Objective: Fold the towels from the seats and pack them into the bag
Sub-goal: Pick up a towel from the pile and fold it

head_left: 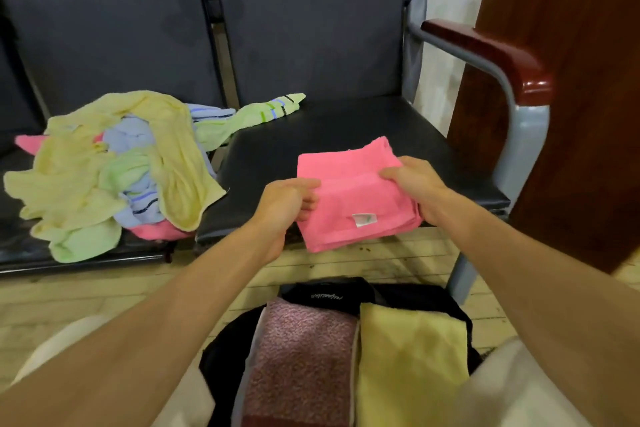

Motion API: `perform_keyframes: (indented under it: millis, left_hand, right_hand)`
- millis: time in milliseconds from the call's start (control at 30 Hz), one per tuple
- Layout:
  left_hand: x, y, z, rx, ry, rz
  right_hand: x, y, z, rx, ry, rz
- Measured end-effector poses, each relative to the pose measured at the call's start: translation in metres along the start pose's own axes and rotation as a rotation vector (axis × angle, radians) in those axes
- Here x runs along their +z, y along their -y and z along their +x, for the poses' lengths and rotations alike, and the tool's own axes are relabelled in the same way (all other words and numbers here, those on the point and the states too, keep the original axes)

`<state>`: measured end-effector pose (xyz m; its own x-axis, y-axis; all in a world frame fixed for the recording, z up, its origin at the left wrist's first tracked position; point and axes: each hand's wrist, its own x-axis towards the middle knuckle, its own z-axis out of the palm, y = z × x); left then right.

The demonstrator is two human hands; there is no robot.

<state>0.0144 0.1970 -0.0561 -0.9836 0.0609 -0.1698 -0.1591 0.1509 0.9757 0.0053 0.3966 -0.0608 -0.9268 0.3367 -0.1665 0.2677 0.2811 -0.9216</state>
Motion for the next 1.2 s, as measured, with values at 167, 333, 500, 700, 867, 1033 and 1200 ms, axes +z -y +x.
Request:
perform_keyframes:
  millis: [167,333,500,700,867,1033,1200]
  left_hand:
    - [-0.014,0.007,-0.007,-0.105,-0.015,-0.131]
    - [-0.017,0.015,-0.020,-0.152,-0.044,-0.170]
    - [-0.017,0.023,-0.040,-0.304,0.054,-0.407]
    - [-0.020,0.037,-0.072,-0.479,0.355,-0.654]
    - [-0.023,0.069,-0.063,-0.242,0.051,-0.215]
    - [-0.034,0.109,-0.058,0.061,0.103,0.387]
    - [-0.050,0.151,-0.053,0.126,0.394,0.843]
  right_hand:
    - [0.005,0.025,-0.026,-0.094,0.125,-0.066]
    - [0.008,0.041,-0.050,-0.118,0.123,0.137]
    - [0.023,0.033,-0.071,-0.111,0.237,0.378]
    - [0.034,0.004,-0.100,-0.054,0.236,0.589]
    - [0.018,-0.018,-0.110,-0.261,0.078,0.069]
    - [0.029,-0.067,-0.122,-0.255,0.151,-0.126]
    - [0.066,-0.139,-0.132,-0.132,0.222,-0.261]
